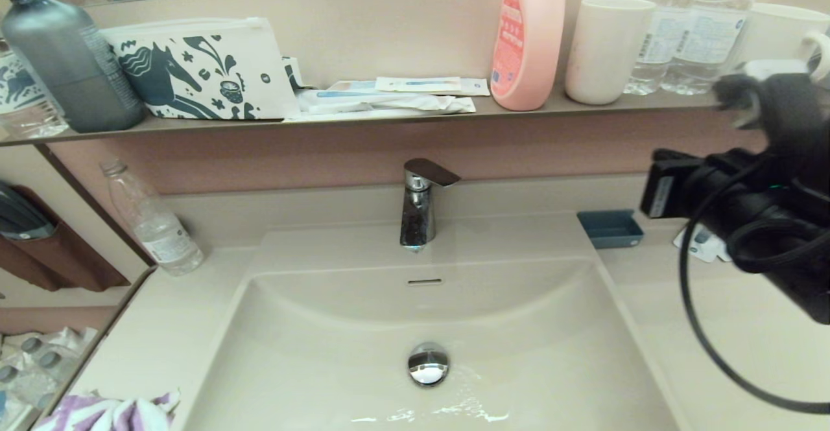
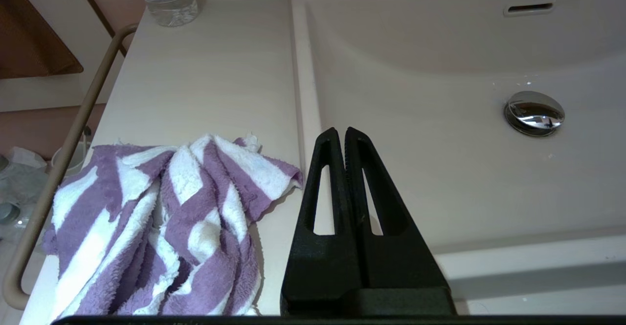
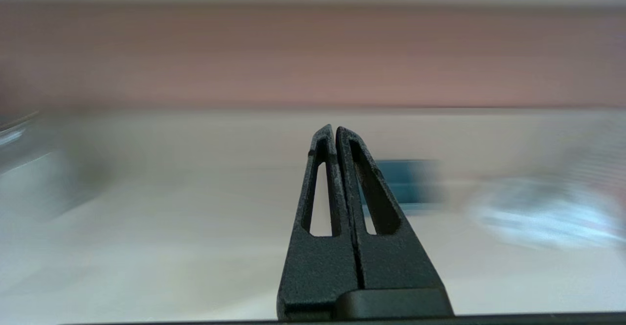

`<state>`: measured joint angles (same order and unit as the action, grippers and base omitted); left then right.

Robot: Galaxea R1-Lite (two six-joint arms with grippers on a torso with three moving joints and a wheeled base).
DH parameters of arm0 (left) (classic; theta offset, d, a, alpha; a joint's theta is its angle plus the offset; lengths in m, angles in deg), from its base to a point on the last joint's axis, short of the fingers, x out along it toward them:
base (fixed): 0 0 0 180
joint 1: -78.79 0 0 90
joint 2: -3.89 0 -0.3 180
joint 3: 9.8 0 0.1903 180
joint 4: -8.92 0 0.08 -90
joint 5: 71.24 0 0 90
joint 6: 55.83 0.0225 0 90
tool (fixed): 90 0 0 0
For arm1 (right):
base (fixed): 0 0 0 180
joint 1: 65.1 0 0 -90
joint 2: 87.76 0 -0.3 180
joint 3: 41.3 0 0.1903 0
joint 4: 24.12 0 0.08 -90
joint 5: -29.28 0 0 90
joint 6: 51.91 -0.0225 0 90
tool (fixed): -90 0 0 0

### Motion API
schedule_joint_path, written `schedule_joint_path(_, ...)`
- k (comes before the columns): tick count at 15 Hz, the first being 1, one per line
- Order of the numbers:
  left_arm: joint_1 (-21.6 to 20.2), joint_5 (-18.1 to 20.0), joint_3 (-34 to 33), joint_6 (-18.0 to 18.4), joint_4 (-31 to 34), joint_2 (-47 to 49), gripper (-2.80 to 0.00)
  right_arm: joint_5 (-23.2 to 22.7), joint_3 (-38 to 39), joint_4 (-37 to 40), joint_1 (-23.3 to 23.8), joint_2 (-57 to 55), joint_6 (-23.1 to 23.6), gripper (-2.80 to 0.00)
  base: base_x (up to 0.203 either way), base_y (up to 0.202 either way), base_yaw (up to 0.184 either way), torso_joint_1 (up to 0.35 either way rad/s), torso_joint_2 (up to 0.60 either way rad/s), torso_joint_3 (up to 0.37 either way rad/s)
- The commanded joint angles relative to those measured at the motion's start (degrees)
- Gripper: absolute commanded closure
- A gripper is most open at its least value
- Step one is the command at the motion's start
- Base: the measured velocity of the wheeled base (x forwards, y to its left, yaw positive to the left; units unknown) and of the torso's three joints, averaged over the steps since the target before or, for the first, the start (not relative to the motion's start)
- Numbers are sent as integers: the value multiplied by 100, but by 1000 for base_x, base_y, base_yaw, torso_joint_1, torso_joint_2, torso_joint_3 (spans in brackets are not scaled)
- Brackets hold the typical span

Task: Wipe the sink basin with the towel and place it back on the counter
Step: Pick up the cloth

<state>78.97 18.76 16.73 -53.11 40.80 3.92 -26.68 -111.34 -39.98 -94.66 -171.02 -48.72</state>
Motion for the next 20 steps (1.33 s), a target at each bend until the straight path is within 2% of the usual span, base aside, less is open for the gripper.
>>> schedule_joint_path(1, -1, 0, -1, 1, 3, -2, 0, -87, 313, 102, 1252, 1065, -14, 0, 0, 0, 0, 0, 0, 0)
schedule_joint_path(2, -1, 0, -1, 1, 2, -2, 0, -296, 484, 204, 1713, 1492, -45, 0, 0, 0, 0, 0, 0, 0)
schedule_joint_path(4, -1, 0, 3, 1, 7, -2, 0, -780, 783, 614, 2174, 2366, -100, 0, 0, 0, 0, 0, 0, 0)
schedule_joint_path(6, -1, 0, 7, 1, 2, -2, 0, -1076, 925, 1549, 2252, 3237, -129, 0, 0, 0, 0, 0, 0, 0)
schedule_joint_path(9, -1, 0, -1, 1, 2, -2, 0, -1269, 1006, 2907, 2037, 4404, -144, 0, 0, 0, 0, 0, 0, 0)
schedule_joint_path(11, -1, 0, -1, 1, 6, -2, 0, -1158, 999, 3577, 1997, 5069, -152, 0, 0, 0, 0, 0, 0, 0)
schedule_joint_path(12, -1, 0, 4, 1, 7, -2, 0, -879, 1004, 3801, 1985, 5394, -172, 0, 0, 0, 0, 0, 0, 0)
schedule_joint_path(14, -1, 0, 8, 1, 9, -2, 0, -414, 961, 4049, 1966, 5745, -194, 0, 0, 0, 0, 0, 0, 0)
schedule_joint_path(16, -1, 0, 5, 1, 7, -2, 0, -182, 846, 4072, 1966, 5753, -194, 0, 0, 0, 0, 0, 0, 0)
schedule_joint_path(20, -1, 0, 6, 1, 7, -2, 0, -153, 905, 4077, 2580, 6061, -183, 0, 0, 0, 0, 0, 0, 0)
